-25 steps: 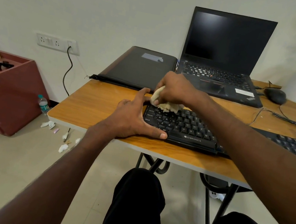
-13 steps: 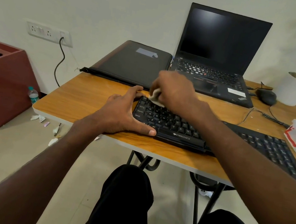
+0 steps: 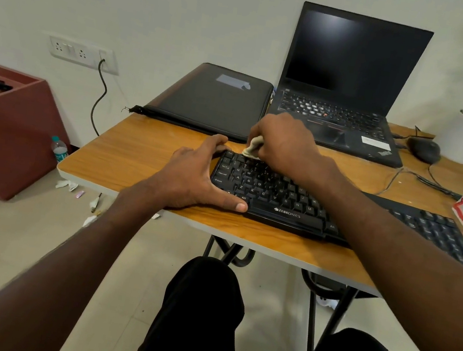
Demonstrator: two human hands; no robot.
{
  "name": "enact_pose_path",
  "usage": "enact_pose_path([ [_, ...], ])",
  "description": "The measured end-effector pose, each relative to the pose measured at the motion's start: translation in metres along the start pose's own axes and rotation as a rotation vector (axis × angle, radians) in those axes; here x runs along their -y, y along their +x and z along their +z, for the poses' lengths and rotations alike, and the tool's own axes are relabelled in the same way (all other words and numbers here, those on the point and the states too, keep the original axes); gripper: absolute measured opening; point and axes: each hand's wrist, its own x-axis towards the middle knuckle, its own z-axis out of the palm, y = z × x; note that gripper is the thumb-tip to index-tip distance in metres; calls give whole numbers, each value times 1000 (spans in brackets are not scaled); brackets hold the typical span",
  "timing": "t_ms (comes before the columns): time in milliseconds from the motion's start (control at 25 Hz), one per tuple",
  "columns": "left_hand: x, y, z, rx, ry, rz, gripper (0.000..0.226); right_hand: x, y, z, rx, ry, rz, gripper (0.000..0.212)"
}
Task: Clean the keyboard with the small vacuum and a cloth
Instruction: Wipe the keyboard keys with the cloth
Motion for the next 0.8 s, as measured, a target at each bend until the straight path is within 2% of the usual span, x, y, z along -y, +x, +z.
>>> enact_pose_path([
  [320,2,1,1,-4,-26,-1,156,5,1,6,-63,-122,-111,15],
  [480,1,0,-1,-5,-16,3,156,-3,2,3,-2,-2,-4,16],
  [600,1,1,0,-3,-8,2,156,-2,-12,4,-28,54,-17,19],
  [680,1,1,0,-4,6,6,155,-5,-26,5,-48,38,-8,23],
  [800,-5,0,0,8,41,24,150,-9,-29,-6,-41,-82,112,20],
])
